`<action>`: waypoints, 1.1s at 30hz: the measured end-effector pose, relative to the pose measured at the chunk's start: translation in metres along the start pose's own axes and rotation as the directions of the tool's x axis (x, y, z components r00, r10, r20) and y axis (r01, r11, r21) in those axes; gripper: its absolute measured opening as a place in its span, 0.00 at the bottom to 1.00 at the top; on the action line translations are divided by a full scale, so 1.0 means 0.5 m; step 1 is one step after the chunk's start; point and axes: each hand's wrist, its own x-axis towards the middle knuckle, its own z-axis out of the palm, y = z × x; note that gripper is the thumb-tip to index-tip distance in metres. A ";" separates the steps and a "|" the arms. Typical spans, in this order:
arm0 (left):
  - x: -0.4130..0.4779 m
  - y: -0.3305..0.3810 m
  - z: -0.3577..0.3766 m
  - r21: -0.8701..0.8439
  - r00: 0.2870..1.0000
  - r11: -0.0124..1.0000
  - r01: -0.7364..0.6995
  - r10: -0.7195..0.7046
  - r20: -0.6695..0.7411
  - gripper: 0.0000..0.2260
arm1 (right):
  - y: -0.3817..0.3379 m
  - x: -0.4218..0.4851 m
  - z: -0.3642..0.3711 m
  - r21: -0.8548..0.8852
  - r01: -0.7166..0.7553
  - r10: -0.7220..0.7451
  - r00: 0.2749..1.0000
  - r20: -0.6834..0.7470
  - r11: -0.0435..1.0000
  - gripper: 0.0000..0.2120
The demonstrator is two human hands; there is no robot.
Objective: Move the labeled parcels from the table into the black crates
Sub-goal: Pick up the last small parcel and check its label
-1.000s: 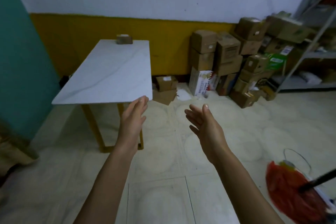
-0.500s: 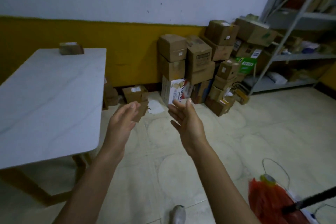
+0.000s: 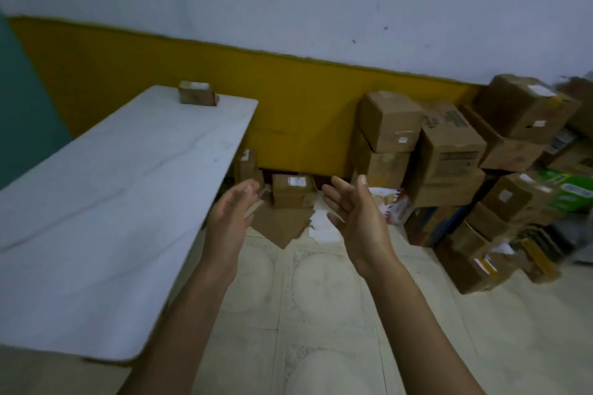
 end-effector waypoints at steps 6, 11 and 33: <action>0.261 -0.040 -0.031 -0.034 0.985 0.998 0.045 -0.050 -0.168 0.10 | 0.023 0.279 0.093 -0.078 -0.048 0.062 0.981 0.184 0.996 0.29; 0.521 -0.045 -0.034 -0.001 0.974 0.997 0.083 -0.081 -0.213 0.08 | 0.007 0.528 0.170 -0.075 -0.076 0.088 0.982 0.169 0.994 0.25; 1.150 -0.076 -0.059 -0.014 0.918 0.985 0.171 -0.164 -0.361 0.14 | 0.011 1.188 0.349 -0.072 -0.257 0.266 0.946 0.187 0.964 0.27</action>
